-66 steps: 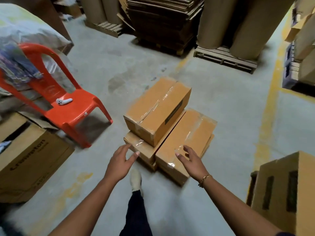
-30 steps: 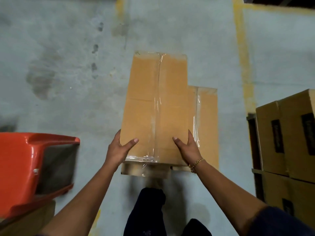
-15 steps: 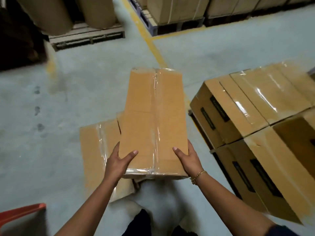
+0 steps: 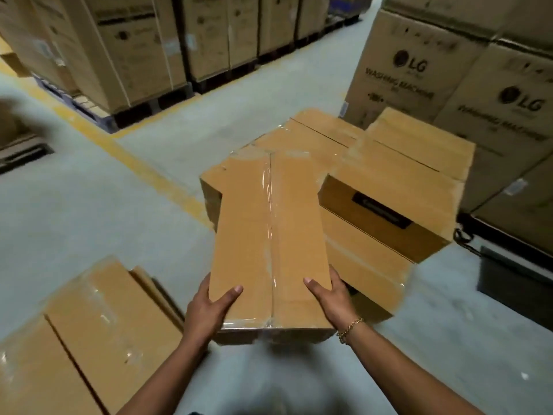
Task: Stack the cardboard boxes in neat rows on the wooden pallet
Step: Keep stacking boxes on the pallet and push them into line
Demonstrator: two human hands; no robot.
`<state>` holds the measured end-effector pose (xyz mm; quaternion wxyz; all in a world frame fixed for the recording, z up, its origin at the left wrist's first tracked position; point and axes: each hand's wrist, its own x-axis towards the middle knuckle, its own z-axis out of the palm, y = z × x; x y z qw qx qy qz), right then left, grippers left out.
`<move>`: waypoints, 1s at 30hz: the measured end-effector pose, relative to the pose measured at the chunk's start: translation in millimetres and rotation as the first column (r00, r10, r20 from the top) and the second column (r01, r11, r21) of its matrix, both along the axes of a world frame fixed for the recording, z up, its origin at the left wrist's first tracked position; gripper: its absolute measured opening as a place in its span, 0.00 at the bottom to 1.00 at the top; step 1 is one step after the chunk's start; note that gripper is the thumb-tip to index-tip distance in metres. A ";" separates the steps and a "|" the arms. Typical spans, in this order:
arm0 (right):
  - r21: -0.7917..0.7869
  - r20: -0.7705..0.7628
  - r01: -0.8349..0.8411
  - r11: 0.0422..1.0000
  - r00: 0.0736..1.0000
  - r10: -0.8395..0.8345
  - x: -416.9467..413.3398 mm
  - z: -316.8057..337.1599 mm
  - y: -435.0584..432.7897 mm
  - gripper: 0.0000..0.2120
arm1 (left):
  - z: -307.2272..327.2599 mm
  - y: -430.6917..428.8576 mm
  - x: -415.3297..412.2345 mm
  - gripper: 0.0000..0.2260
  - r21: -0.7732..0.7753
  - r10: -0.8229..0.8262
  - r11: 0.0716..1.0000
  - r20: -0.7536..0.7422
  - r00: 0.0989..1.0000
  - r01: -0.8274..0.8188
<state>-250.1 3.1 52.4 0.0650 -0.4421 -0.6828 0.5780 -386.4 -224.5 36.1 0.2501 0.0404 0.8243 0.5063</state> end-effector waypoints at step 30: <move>-0.105 0.158 -0.459 0.882 0.868 0.471 51.1 -55.4 415.1 0.39 | -52.3 362.9 174.0 0.20 -0.048 0.451 0.892 0.039 0.892 -0.449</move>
